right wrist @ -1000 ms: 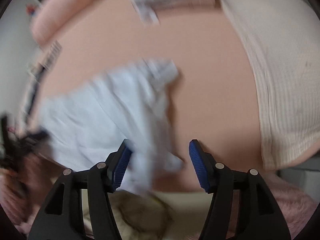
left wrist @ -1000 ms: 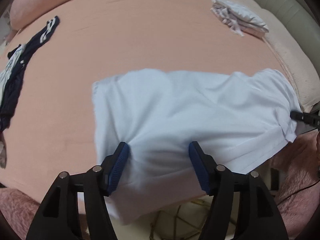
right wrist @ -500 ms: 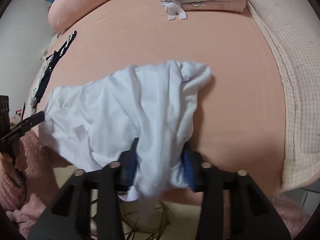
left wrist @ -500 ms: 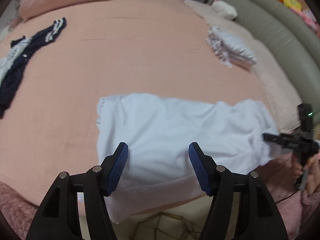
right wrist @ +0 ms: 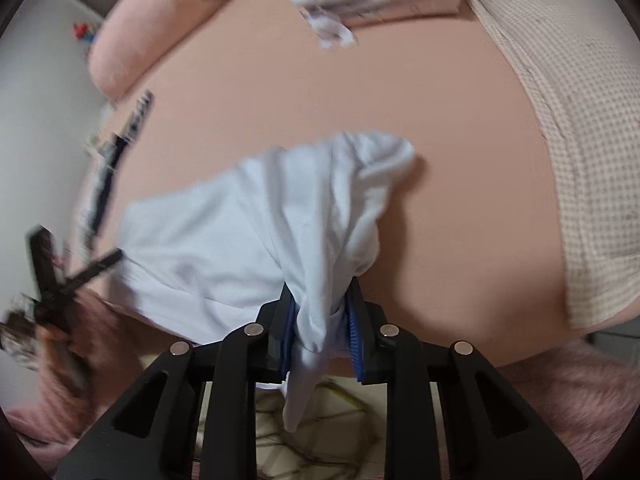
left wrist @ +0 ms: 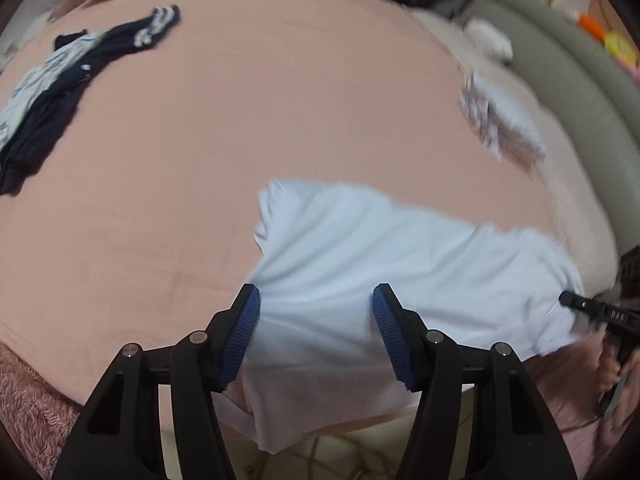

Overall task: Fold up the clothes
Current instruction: 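Grasp the white shirt edge with the right gripper and fold it over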

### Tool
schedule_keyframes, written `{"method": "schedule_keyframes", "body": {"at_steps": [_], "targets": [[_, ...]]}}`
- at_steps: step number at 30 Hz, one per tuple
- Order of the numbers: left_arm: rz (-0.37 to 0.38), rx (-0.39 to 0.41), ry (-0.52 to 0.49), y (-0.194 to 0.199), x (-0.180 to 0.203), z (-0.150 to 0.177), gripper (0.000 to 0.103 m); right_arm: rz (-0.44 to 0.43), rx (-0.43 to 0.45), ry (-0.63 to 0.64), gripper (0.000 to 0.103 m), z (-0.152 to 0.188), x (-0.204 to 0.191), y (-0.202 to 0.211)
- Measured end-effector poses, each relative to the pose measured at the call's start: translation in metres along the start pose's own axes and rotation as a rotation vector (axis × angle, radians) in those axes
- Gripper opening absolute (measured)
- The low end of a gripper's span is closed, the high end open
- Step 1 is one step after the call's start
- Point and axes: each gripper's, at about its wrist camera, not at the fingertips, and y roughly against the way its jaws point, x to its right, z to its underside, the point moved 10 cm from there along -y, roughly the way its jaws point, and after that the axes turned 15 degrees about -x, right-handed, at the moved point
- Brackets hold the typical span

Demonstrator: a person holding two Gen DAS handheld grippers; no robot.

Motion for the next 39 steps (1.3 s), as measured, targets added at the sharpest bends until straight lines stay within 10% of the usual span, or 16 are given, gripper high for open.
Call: {"method": "schedule_keyframes", "body": {"at_steps": [9, 14, 16, 20, 25, 32, 39], "targets": [[0.494, 0.03, 0.09, 0.013, 0.035, -0.013, 0.061, -0.062, 0.045, 0.362, 0.02, -0.031, -0.2, -0.016], [0.681, -0.055, 0.187, -0.012, 0.045, -0.013, 0.062, -0.039, -0.153, 0.401, 0.032, -0.007, -0.228, -0.105], [0.739, -0.081, 0.201, -0.026, 0.063, -0.02, 0.063, -0.079, -0.107, 0.393, 0.037, -0.007, -0.224, -0.095], [0.685, -0.101, 0.169, -0.031, 0.069, -0.014, 0.067, -0.062, 0.049, 0.34, 0.045, -0.016, -0.19, -0.047], [0.649, -0.139, 0.107, -0.03, 0.074, 0.0, 0.067, 0.216, 0.017, 0.187, 0.048, -0.022, -0.107, -0.076], [0.481, -0.137, -0.016, -0.032, 0.089, 0.007, 0.068, 0.151, 0.004, 0.102, 0.048, -0.006, -0.09, -0.104], [0.183, -0.044, -0.13, -0.024, 0.096, 0.008, 0.019, 0.163, 0.056, 0.141, 0.048, -0.018, -0.089, -0.089]]}}
